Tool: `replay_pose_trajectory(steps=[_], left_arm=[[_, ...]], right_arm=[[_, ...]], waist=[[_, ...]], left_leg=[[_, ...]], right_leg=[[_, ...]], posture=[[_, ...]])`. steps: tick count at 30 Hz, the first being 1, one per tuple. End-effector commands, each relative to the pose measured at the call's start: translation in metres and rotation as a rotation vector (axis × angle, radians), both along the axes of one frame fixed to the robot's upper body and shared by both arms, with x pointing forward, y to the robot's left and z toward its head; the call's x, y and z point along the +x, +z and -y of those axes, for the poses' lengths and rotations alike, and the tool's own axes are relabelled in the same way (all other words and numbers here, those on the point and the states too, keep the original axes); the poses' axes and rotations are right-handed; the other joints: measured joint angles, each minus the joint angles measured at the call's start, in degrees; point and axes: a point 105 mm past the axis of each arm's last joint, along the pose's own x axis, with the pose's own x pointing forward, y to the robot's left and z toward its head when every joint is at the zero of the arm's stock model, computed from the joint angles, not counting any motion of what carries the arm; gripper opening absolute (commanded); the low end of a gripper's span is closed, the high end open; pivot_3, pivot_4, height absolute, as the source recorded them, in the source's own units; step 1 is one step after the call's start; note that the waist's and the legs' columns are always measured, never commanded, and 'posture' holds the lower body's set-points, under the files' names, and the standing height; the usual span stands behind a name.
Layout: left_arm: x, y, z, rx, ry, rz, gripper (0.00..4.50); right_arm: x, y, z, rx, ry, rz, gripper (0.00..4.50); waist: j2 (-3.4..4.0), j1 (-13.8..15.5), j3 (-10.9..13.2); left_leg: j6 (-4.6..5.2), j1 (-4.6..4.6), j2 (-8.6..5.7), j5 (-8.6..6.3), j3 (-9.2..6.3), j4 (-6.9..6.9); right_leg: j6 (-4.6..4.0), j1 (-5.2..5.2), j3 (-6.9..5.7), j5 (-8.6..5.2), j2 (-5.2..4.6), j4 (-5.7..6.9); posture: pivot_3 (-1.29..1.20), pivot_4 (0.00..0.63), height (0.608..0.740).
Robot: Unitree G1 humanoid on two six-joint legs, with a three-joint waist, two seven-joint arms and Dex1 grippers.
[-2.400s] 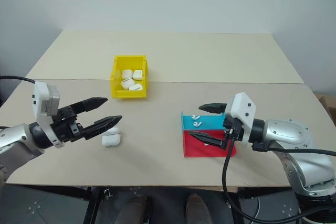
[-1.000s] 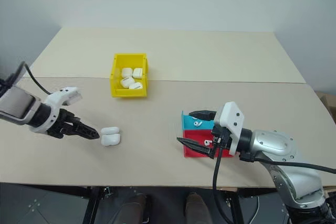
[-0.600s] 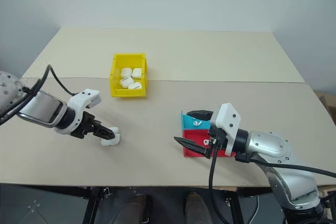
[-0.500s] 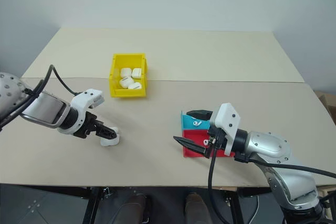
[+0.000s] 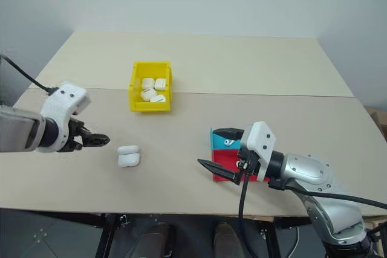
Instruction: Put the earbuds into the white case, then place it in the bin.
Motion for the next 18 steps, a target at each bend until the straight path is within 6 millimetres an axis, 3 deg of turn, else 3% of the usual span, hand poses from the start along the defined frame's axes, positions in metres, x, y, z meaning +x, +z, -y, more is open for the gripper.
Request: replay_pose_trajectory(steps=[1, 6, 7, 10, 18], left_arm=[[-0.013, 0.009, 0.001, -0.001, -0.131, -0.01, 1.94], [-0.025, -0.009, 0.005, 0.034, -0.363, -0.053, 0.21], [-0.026, -0.012, 0.005, 0.043, -0.404, -0.061, 0.04], [-0.028, -0.032, 0.005, 0.146, -0.579, -0.062, 0.04], [-0.017, -0.063, 0.01, 0.222, -0.724, -0.012, 0.04]], right_arm=[[-0.001, 0.008, -0.002, 0.006, 0.015, 0.048, 4.5], [-0.001, 0.007, -0.002, 0.009, 0.015, 0.045, 4.5], [-0.001, 0.007, -0.002, 0.01, 0.015, 0.045, 4.5], [0.0, 0.009, -0.001, 0.01, 0.007, 0.048, 4.5], [0.0, 0.01, 0.002, 0.008, -0.003, 0.051, 4.5]], waist=[[0.0, -0.1, 0.0], [0.01, -0.16, 0.0], [0.01, -0.14, 0.0], [0.01, -0.07, -0.01], [0.0, -0.08, -0.01]], left_leg=[[0.0, 0.0, 0.0, 0.0, 0.01, -0.02], [0.0, 0.03, 0.01, 0.0, 0.16, -0.12], [0.0, 0.03, 0.02, 0.0, 0.17, -0.12], [0.0, 0.03, 0.01, 0.0, 0.23, -0.12], [0.02, -0.03, 0.04, -0.01, 0.24, -0.12]], right_leg=[[0.0, -0.01, 0.0, 0.0, 0.01, -0.01], [-0.04, -0.05, 0.03, -0.02, 0.02, -0.04], [-0.05, -0.04, 0.03, -0.02, 0.04, -0.04], [-0.05, -0.02, 0.05, -0.02, 0.02, -0.09], [-0.03, -0.04, 0.06, -0.02, 0.05, -0.1]], posture=[[0.0, 0.15, 0.74], [0.0, 0.15, 0.74], [0.0, 0.15, 0.74], [0.0, 0.15, 0.74], [0.0, 0.15, 0.74]])
